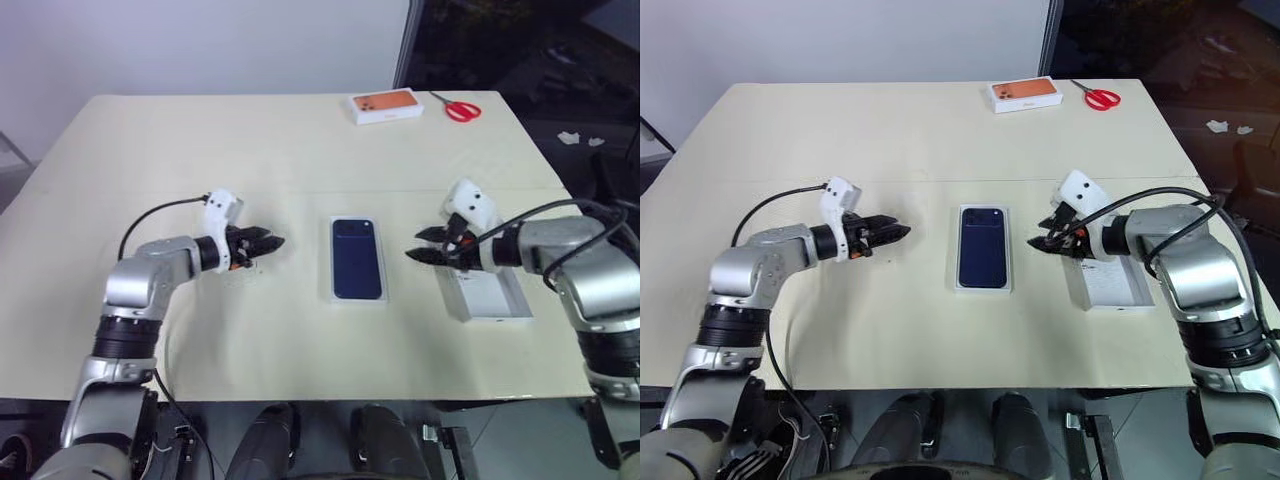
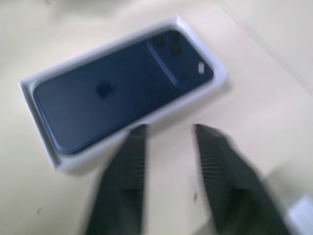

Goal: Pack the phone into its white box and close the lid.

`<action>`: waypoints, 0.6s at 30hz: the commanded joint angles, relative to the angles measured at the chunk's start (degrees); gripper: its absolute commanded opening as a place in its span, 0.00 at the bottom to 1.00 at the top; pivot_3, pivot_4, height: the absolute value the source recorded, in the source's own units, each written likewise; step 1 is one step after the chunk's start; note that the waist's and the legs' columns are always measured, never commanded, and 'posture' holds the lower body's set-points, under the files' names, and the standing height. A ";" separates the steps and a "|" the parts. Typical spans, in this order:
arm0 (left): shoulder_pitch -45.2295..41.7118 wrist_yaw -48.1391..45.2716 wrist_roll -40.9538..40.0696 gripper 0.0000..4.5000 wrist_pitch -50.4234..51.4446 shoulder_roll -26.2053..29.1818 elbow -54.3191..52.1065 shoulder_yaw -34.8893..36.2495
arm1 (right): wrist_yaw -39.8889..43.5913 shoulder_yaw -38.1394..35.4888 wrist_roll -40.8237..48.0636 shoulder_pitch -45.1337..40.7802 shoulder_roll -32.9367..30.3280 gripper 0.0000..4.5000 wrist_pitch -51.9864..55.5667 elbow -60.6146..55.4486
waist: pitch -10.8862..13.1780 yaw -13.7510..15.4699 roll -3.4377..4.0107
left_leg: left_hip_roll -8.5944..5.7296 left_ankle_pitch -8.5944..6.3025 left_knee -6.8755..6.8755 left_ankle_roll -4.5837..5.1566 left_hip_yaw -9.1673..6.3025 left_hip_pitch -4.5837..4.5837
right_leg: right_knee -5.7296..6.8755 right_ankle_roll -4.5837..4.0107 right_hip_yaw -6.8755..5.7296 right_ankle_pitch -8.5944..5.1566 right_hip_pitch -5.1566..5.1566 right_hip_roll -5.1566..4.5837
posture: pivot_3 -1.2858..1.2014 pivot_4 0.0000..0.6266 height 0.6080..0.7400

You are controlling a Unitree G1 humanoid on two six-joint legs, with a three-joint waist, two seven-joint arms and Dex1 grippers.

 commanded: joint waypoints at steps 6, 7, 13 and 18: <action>8.64 -13.65 -3.83 1.00 -9.46 7.50 -7.78 3.09 | -11.21 -5.07 1.45 0.45 -3.00 0.99 18.94 -7.55 | 0.00 -0.33 0.02 | 0.01 -0.02 -0.02 0.03 0.02 -0.04 | -0.02 -0.01 0.03 0.00 -0.05 -0.03 | 0.52 0.24 1.00; 9.95 -14.61 -3.55 1.00 -11.21 8.19 -8.70 3.12 | -13.03 -5.94 1.34 0.18 -2.38 0.99 20.76 -7.73 | 0.01 -0.34 0.02 | 0.02 -0.02 -0.02 0.03 0.04 -0.04 | -0.01 -0.01 0.05 0.00 -0.05 -0.02 | 0.52 0.24 1.00; 16.72 -18.94 -3.58 1.00 -21.44 10.58 -11.94 5.70 | -18.58 -7.77 4.67 -0.11 1.54 0.99 35.46 -12.32 | 0.02 -0.04 0.06 | 0.11 -0.02 -0.06 0.02 0.06 -0.04 | -0.02 -0.03 0.06 -0.01 -0.10 0.00 | 0.52 0.24 1.00; 16.62 -18.72 -2.87 1.00 -24.52 10.97 -11.54 5.29 | -22.18 -9.53 8.85 2.94 3.03 0.99 36.54 -11.71 | 0.02 0.77 0.05 | 0.08 -0.07 -0.04 0.10 0.10 -0.04 | -0.13 -0.04 0.06 -0.01 -0.03 -0.03 | 0.52 0.24 1.00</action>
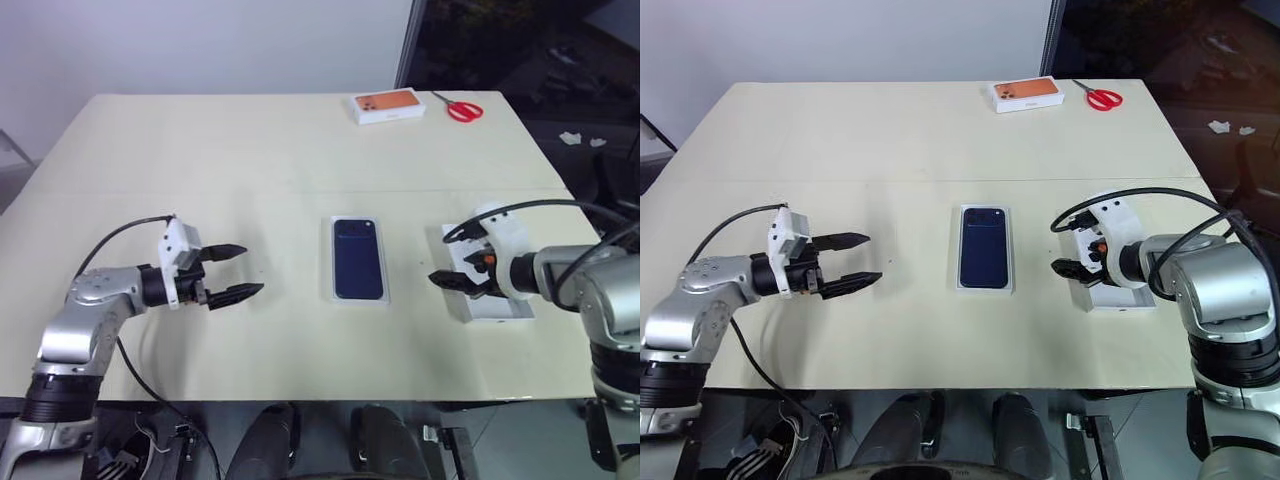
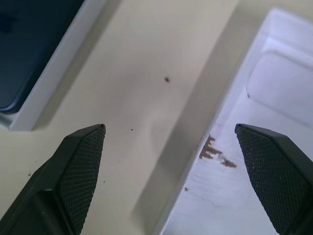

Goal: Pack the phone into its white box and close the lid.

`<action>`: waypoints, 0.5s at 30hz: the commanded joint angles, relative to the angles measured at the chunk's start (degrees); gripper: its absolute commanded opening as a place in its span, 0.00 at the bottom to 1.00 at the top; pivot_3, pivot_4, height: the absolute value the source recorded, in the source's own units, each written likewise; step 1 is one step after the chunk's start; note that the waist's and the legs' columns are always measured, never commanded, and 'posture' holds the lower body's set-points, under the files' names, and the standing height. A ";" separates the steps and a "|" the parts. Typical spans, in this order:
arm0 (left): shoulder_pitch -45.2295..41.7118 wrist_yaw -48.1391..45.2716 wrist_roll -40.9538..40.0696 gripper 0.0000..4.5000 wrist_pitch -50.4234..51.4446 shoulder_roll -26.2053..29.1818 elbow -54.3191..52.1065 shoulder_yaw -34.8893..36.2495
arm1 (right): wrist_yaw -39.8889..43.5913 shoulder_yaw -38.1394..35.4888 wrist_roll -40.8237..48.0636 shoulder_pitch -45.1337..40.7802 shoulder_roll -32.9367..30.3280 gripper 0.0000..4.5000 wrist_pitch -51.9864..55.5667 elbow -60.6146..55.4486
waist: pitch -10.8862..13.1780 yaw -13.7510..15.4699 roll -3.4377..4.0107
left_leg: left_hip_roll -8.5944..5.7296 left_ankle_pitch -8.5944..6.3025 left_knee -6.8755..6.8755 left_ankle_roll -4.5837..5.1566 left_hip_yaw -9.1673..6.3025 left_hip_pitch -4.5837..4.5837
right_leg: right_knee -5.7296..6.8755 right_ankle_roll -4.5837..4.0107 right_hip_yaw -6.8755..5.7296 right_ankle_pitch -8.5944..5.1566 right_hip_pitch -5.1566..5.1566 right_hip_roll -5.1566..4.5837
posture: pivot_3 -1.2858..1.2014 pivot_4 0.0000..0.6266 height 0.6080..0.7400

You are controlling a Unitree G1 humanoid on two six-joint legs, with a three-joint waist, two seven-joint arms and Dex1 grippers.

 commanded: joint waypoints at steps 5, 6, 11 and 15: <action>0.35 -0.34 0.67 1.00 -2.87 1.29 -1.69 0.54 | -7.94 -0.48 2.97 3.81 -0.02 0.99 0.42 -1.32 | 0.01 0.25 0.01 | 0.00 -0.01 -0.01 0.02 0.01 -0.01 | 0.01 0.01 0.00 0.00 -0.03 0.01 | 0.52 0.24 1.00; 0.44 0.00 1.21 1.00 -3.79 1.09 -1.71 0.50 | -8.90 -0.49 3.40 3.89 0.32 0.99 0.42 -1.21 | 0.01 0.27 0.01 | 0.00 0.00 0.00 0.02 0.01 -0.01 | 0.02 0.01 0.00 0.01 -0.03 0.01 | 0.52 0.24 1.00; 0.57 0.92 1.26 1.00 -4.31 0.51 -2.41 0.15 | -12.93 -1.30 5.74 3.28 1.72 0.99 0.42 -0.53 | 0.01 0.13 0.01 | 0.02 0.00 0.01 0.02 0.03 -0.01 | 0.03 0.01 -0.01 0.01 -0.03 0.04 | 0.52 0.24 1.00; 0.56 1.65 1.39 1.00 -4.77 0.34 -2.80 0.15 | -15.11 -1.71 8.15 3.37 2.37 0.87 0.42 -0.78 | 0.01 0.14 0.01 | 0.03 0.00 0.01 0.02 0.03 -0.01 | 0.03 0.02 -0.01 0.01 -0.02 0.05 | 0.52 0.24 1.00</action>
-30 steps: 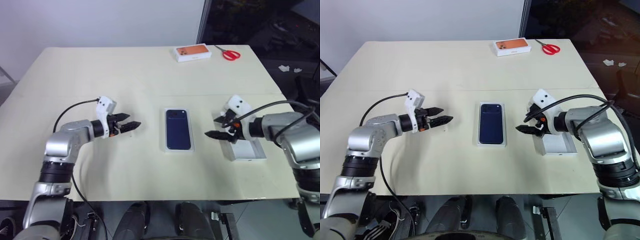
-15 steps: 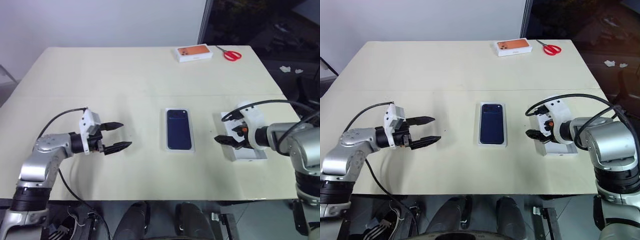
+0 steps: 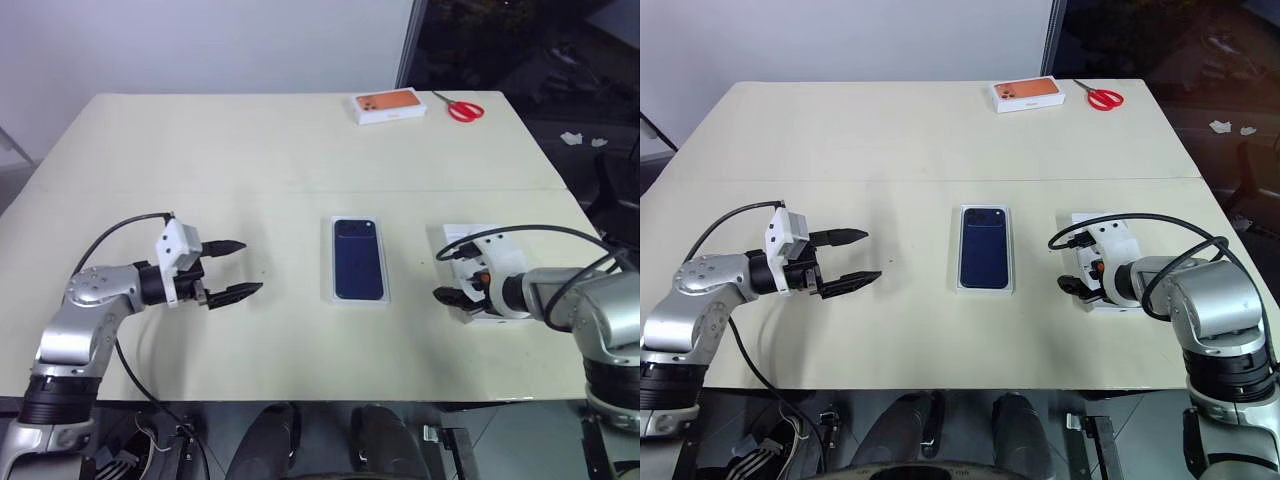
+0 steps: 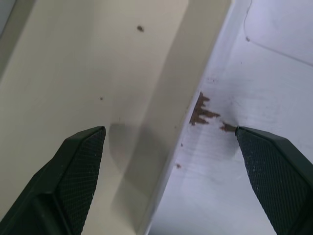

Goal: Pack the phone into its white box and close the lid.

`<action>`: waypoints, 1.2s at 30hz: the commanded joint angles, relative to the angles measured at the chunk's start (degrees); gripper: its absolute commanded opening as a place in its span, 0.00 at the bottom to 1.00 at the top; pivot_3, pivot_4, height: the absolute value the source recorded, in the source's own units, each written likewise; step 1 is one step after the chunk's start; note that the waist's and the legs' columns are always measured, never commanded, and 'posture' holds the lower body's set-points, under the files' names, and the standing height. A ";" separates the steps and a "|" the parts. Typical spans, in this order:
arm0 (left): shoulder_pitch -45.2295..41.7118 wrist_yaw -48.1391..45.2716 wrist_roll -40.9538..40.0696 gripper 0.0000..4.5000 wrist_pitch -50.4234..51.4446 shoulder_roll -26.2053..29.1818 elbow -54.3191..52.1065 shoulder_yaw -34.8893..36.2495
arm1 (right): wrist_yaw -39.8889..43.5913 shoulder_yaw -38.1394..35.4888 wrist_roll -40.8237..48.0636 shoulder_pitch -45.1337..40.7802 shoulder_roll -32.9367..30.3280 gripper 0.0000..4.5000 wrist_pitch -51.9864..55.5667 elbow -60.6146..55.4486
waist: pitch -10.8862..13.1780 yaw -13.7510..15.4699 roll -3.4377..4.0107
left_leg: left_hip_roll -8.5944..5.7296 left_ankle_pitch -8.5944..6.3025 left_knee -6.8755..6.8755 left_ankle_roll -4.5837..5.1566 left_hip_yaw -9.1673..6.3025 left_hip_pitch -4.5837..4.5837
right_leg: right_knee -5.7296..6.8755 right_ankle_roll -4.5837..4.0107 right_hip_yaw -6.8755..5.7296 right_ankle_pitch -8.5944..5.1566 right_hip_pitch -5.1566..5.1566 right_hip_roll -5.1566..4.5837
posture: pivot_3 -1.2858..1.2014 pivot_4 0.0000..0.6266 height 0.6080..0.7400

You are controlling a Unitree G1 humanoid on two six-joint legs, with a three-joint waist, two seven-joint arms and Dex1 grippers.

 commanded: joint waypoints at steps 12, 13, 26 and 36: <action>-0.89 2.36 -0.49 1.00 -0.47 -0.35 -2.67 0.05 | -10.07 -2.93 3.71 -2.80 4.34 0.01 0.37 1.66 | 0.00 -0.16 -0.01 | 0.00 0.00 0.01 0.00 0.00 0.01 | 0.01 0.00 -0.01 0.00 0.02 0.02 | 0.52 0.24 1.00; -0.87 2.65 -0.69 1.00 -0.01 -0.25 -2.67 0.21 | -10.64 -4.81 4.29 -4.71 6.94 0.01 0.37 2.37 | 0.00 -0.20 -0.01 | 0.02 0.00 0.02 0.00 0.00 0.01 | 0.02 0.00 -0.01 0.00 0.02 0.03 | 0.52 0.24 1.00; -5.78 6.58 -6.63 1.00 8.98 -0.53 0.96 5.04 | -21.39 -33.59 27.30 -28.16 47.71 0.01 0.37 13.28 | 0.06 -1.39 0.13 | 0.13 0.05 -0.03 -0.08 0.00 0.03 | 0.24 0.01 0.01 0.01 -0.12 0.22 | 0.52 0.24 1.00; -4.63 10.76 -9.01 1.00 12.00 -1.97 -2.07 6.69 | -36.83 -36.44 51.13 -23.63 58.63 0.01 0.08 23.01 | 0.09 -1.84 0.20 | -0.04 0.05 -0.04 -0.06 0.04 0.03 | 0.33 -0.01 0.12 0.02 -0.20 0.09 | 0.52 0.24 1.00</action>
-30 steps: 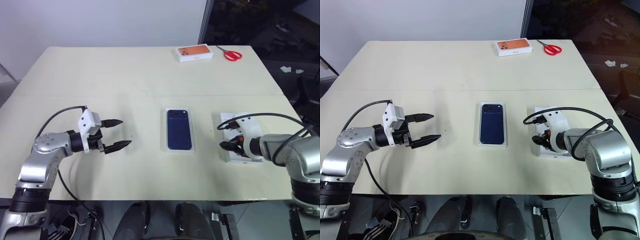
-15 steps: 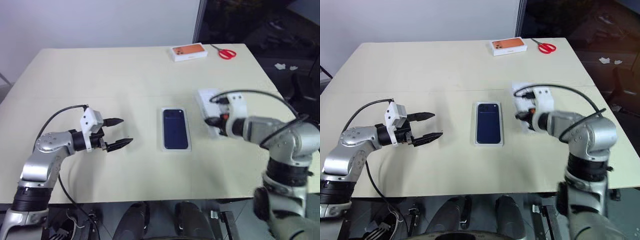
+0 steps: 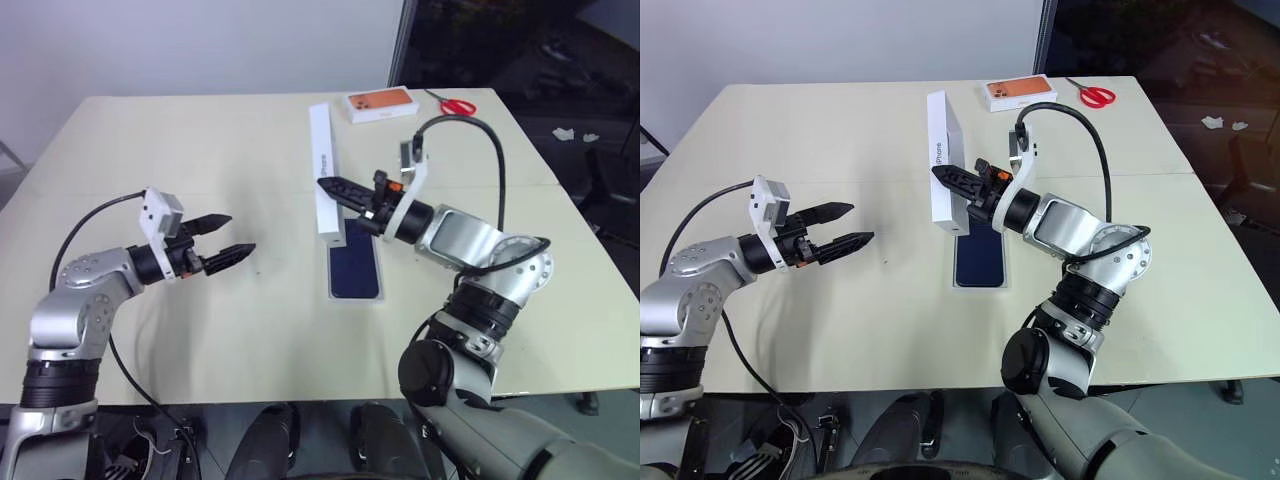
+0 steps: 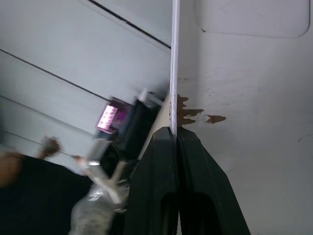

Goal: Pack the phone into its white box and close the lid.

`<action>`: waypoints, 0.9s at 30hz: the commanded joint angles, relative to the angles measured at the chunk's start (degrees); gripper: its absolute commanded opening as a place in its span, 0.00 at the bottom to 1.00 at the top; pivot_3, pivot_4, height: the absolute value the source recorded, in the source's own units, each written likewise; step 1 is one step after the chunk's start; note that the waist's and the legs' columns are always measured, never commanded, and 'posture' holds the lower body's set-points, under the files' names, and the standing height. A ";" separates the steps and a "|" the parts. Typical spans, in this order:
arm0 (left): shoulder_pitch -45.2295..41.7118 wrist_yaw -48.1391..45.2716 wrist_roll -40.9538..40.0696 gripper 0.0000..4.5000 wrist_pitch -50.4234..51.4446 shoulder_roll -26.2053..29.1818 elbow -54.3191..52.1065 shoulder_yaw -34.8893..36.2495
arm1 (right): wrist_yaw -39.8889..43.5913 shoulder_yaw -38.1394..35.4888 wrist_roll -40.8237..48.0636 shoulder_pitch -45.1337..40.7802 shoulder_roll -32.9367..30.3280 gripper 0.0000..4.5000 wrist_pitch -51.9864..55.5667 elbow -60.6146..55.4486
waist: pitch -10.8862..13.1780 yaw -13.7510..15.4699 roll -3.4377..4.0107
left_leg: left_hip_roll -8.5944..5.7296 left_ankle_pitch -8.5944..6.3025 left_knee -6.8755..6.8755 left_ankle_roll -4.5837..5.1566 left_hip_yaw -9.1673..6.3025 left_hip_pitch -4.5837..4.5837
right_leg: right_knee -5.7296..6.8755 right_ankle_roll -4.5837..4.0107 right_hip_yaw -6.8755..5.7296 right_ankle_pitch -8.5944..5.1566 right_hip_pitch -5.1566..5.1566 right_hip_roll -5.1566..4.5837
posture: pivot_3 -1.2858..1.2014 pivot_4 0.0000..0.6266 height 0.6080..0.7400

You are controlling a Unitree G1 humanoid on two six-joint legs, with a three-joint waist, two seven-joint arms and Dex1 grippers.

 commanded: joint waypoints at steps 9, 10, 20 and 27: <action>2.24 3.08 -1.91 1.00 0.19 -1.40 -5.57 1.13 | -17.11 16.92 29.21 12.00 1.25 0.01 -9.38 3.63 | -0.09 -1.33 -0.07 | 0.11 0.01 -0.08 -0.01 0.09 0.00 | 0.03 0.00 0.08 0.00 -0.07 0.09 | 0.52 0.24 1.00; 2.21 3.20 -1.78 1.00 0.12 -1.57 -5.45 0.98 | -18.34 19.78 32.32 13.19 -0.30 0.01 -11.37 3.62 | -0.08 -1.22 -0.06 | 0.15 0.00 -0.11 0.01 0.07 0.07 | -0.06 -0.01 0.04 -0.01 0.05 0.11 | 0.52 0.24 1.00; 2.60 3.19 -1.27 1.00 -0.37 -2.66 -5.11 -0.62 | -19.70 34.18 39.56 19.40 -8.68 0.01 -25.50 2.15 | 0.04 -1.39 0.08 | 0.21 -0.01 -0.06 0.05 0.14 0.05 | -0.05 0.01 0.08 -0.01 0.01 0.19 | 0.52 0.24 1.00; 4.83 3.96 -0.48 0.37 -0.77 -5.45 -5.86 -3.19 | -15.96 37.66 37.22 21.57 -10.33 0.00 -30.01 3.92 | 0.04 -1.27 0.07 | 0.21 -0.01 -0.02 0.05 0.14 0.04 | -0.06 0.01 0.08 -0.01 0.05 0.18 | 0.52 0.24 1.00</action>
